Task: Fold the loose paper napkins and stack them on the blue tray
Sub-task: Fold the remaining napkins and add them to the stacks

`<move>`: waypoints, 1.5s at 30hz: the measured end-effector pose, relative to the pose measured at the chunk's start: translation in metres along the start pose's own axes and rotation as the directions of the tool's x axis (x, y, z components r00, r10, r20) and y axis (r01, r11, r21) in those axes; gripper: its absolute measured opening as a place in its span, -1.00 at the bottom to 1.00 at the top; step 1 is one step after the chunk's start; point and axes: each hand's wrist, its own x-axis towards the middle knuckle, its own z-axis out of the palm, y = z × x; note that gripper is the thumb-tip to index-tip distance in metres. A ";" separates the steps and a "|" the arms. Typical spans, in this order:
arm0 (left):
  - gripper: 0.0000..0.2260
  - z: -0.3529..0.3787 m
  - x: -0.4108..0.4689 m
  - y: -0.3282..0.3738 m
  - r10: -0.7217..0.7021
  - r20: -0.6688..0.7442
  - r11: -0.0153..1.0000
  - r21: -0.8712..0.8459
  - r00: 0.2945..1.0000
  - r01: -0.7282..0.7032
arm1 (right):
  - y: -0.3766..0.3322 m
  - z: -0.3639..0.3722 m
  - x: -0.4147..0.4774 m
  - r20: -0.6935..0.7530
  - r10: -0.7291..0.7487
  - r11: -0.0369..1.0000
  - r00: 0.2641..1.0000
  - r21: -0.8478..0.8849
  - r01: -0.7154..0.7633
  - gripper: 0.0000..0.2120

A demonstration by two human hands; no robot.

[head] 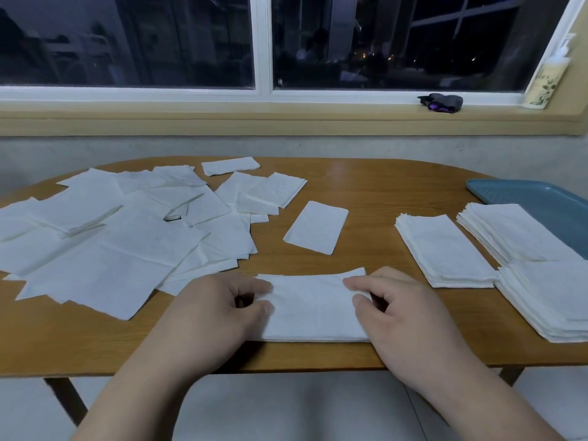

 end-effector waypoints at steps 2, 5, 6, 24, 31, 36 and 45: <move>-0.81 0.000 0.000 -0.001 0.008 -0.010 1.000 0.028 1.000 -0.007 | -0.001 0.001 0.000 0.017 -0.017 0.999 1.000 -0.044 0.018 -0.71; -0.81 -0.001 -0.001 -0.004 0.007 -0.040 0.999 0.034 0.999 -0.005 | -0.002 0.002 0.000 0.037 -0.026 0.997 0.999 -0.072 0.029 -0.69; -0.81 -0.001 -0.001 -0.004 0.005 -0.044 0.999 0.032 0.999 -0.004 | -0.002 0.002 0.000 0.044 -0.029 0.996 0.999 -0.078 0.033 -0.69; -0.85 0.007 -0.006 -0.006 0.254 -0.030 0.958 0.146 0.967 -0.247 | -0.006 0.001 -0.003 0.044 -0.064 0.958 0.997 -0.277 0.074 -0.77; -0.85 0.006 -0.003 -0.009 0.283 0.080 0.935 0.199 0.956 -0.294 | -0.005 0.002 -0.002 0.142 -0.078 0.934 0.987 -0.337 0.122 -0.59; -0.84 0.004 -0.004 -0.011 0.280 0.087 0.937 0.192 0.956 -0.292 | -0.004 0.003 -0.002 0.154 -0.076 0.928 0.985 -0.351 0.126 -0.60; -0.83 0.005 -0.004 -0.012 0.284 0.095 0.940 0.168 0.954 -0.297 | -0.003 -0.001 -0.001 0.161 -0.060 0.945 0.985 -0.309 0.108 -0.81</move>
